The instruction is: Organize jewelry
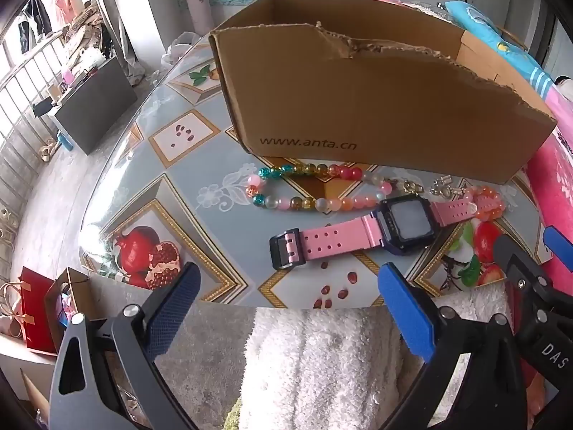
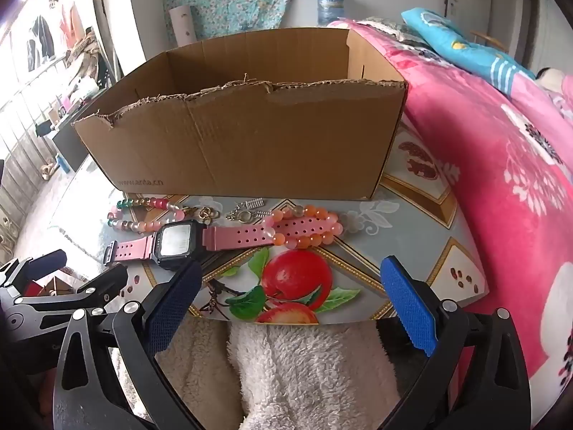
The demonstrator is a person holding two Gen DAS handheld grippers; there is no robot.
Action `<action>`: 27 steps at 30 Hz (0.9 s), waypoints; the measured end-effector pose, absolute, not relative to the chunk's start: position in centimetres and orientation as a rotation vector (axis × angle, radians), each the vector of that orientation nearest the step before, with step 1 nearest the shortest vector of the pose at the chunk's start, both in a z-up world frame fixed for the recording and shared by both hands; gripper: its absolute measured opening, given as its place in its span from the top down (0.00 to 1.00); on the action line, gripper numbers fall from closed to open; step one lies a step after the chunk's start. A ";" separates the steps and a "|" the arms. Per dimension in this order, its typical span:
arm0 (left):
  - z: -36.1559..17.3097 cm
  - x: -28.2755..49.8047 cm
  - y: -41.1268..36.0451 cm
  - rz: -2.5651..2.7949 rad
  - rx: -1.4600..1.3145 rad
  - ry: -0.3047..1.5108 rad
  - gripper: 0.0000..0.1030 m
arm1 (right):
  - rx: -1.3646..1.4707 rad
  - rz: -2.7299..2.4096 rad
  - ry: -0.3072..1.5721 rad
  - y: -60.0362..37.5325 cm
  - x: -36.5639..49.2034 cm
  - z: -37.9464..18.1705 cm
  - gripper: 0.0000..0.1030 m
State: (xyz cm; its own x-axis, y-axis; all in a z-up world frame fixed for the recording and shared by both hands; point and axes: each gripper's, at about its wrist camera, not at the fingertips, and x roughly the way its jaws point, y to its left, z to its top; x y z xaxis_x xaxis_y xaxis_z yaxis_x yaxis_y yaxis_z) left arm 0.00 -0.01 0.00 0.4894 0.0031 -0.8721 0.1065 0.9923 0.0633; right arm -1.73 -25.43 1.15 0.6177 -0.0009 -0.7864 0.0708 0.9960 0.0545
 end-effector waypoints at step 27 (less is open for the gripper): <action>-0.1 -0.1 0.7 -0.063 0.110 1.059 0.05 | 0.084 -0.038 0.894 -25.0 -1.5 1.3 0.07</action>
